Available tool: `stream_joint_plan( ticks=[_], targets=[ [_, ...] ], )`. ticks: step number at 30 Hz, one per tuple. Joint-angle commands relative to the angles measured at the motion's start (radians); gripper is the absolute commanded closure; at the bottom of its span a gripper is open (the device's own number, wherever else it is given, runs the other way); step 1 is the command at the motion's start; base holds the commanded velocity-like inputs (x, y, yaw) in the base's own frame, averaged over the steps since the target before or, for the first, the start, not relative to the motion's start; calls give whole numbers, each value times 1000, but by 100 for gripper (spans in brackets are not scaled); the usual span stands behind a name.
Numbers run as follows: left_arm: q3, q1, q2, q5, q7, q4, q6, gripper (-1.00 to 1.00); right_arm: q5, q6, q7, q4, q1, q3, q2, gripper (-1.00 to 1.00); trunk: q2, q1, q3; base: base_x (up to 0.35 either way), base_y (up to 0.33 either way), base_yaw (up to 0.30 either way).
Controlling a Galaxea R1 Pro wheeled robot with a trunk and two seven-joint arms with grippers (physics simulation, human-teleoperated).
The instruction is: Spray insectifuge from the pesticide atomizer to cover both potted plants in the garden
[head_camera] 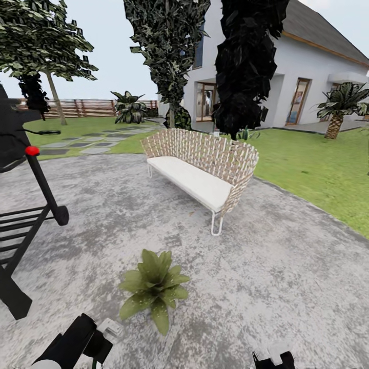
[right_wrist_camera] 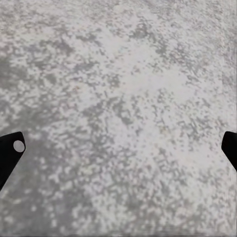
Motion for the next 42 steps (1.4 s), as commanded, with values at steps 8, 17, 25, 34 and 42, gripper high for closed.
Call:
stream_joint_plan(
  ticks=[8,17,25,34,42],
  targets=[
    [26,-3,-3,-10,-8,-1,0,100,10,-4,-1,1,-1,-8,1,-100,0,0,-1,-25,326,-1],
    [57,-3,-8,-11,-7,-1,-1,100,10,-4,-1,1,-1,-8,0,-100,0,0,0,62,156,-25],
    [58,-3,-2,-11,-6,-1,0,100,10,-4,-1,1,-1,-8,0,-100,0,0,6,1,3,-205],
    [59,-3,-3,-10,-7,-1,0,100,10,-4,-1,1,-1,-9,1,-100,0,0,12,0,249,-175],
    [59,-7,-4,-10,-8,-1,-1,100,10,-4,-1,1,-1,-8,2,-100,0,0,12,6,306,-7]
  ],
)
